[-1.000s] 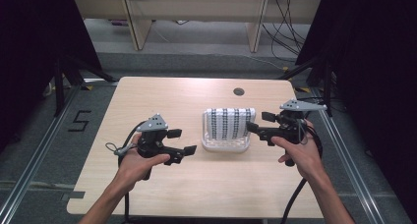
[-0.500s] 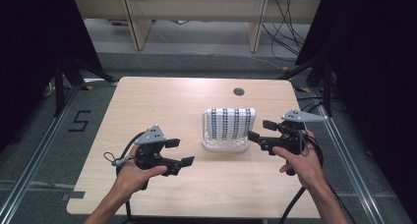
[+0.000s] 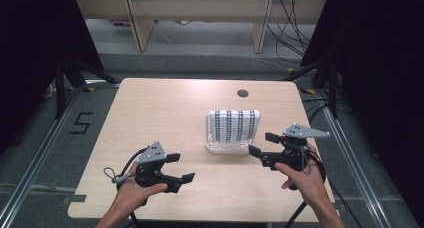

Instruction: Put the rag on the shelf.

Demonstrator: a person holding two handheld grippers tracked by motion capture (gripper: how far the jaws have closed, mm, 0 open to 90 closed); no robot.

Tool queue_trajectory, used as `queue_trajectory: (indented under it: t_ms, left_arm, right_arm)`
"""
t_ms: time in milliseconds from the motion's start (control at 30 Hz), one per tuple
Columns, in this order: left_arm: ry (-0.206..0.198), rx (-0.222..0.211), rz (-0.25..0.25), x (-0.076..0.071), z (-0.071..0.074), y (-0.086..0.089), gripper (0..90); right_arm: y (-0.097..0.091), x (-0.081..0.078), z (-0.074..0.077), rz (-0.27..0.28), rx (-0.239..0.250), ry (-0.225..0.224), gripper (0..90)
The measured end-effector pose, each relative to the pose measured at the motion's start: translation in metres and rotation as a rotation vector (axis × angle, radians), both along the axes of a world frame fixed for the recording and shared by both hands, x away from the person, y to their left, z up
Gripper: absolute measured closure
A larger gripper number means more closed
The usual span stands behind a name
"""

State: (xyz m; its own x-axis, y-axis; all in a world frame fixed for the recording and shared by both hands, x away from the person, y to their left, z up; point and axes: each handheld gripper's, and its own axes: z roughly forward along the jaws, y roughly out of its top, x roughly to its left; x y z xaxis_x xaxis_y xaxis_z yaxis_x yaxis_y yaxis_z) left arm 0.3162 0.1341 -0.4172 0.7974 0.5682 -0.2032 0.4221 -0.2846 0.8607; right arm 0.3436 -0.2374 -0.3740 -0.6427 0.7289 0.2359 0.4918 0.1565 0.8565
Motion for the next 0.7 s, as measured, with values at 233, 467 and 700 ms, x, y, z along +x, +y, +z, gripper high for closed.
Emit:
queue_trajectory:
  t_ms: [233, 467, 700]
  left_arm:
    - [-0.016, 0.034, -0.019, -0.011, -0.016, -0.006, 17.5]
    - [-0.007, 0.041, -0.032, -0.019, -0.028, -0.009, 17.3]
    - [-0.009, 0.038, -0.022, -0.028, -0.042, -0.006, 17.2]
  right_arm:
    - [0.007, -0.010, -0.017, 0.025, -0.026, -0.040, 20.1]
    - [0.009, -0.017, -0.028, 0.017, -0.033, -0.010, 20.0]
    - [0.011, -0.025, -0.047, 0.014, -0.036, 0.006, 20.0]
